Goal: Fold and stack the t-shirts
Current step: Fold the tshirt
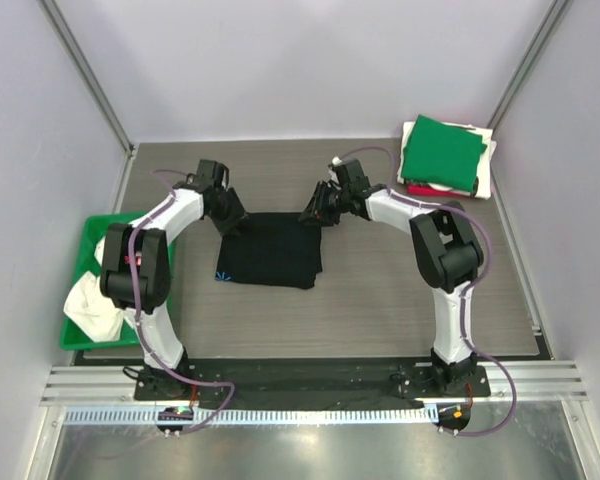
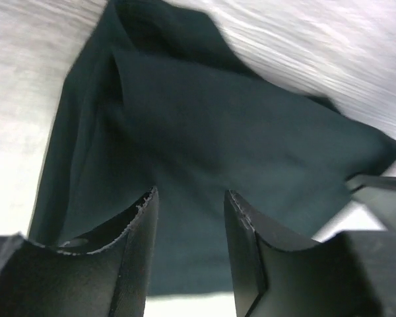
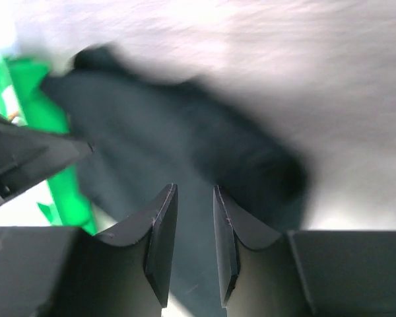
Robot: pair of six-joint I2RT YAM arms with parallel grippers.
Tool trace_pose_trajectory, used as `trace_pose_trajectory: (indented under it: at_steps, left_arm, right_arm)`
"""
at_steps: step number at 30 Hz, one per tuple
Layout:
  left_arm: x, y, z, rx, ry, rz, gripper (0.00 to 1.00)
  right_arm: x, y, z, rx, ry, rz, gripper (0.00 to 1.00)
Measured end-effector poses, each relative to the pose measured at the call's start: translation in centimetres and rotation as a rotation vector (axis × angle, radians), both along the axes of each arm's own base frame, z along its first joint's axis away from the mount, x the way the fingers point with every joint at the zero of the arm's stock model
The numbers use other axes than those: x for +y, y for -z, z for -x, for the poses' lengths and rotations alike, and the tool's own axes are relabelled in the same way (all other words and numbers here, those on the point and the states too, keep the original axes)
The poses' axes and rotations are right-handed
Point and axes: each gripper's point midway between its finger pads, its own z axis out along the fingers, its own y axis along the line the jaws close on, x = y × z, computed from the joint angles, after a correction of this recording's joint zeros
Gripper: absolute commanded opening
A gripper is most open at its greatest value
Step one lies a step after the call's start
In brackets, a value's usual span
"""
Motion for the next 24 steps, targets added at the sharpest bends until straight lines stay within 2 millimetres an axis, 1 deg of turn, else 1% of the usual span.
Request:
trace_pose_trajectory:
  at_steps: [3,4,6,8,13,15,16,19,20,22,24]
  left_arm:
    - [0.1,4.0,-0.3,0.081,-0.002,-0.002,0.43]
    - [-0.1,4.7,-0.4,0.101,-0.003,0.020,0.43]
    - [0.3,4.5,-1.2,0.086,-0.013,0.045,0.45]
    - [0.4,4.5,-1.4,0.084,-0.014,0.062,0.50]
    - [0.2,4.2,-1.5,0.063,-0.009,0.054,0.56]
    - [0.2,4.0,-1.5,0.056,-0.005,0.041,0.59]
    - [0.3,3.8,-1.5,0.051,-0.001,0.025,0.61]
    - [0.8,3.1,-1.0,0.055,0.026,-0.072,0.65]
    - [1.0,2.4,-0.9,0.050,0.035,-0.108,0.66]
    - [1.2,0.4,-0.8,0.022,0.056,-0.172,0.66]
    - [0.7,-2.7,-0.5,-0.043,0.076,-0.196,0.66]
  right_arm:
    - [-1.5,4.0,-1.5,0.053,0.036,0.019,0.33]
    - [-2.0,4.7,-1.8,0.067,0.048,0.018,0.33]
    - [-2.5,4.7,-2.5,0.073,0.049,-0.015,0.32]
    - [-3.1,4.7,-3.0,0.064,0.064,-0.012,0.31]
    - [-3.7,4.9,-2.9,0.045,0.084,0.005,0.31]
    - [-4.0,4.6,-2.7,0.034,0.092,0.019,0.36]
    - [-4.1,4.4,-2.5,0.028,0.092,0.027,0.44]
    - [-4.6,3.2,-2.0,0.007,0.091,0.051,0.55]
    - [-4.9,2.7,-1.7,-0.003,0.093,0.063,0.55]
    - [-5.3,1.3,-1.0,-0.016,0.094,0.073,0.56]
    - [-5.6,-0.8,0.1,-0.045,0.096,0.069,0.55]
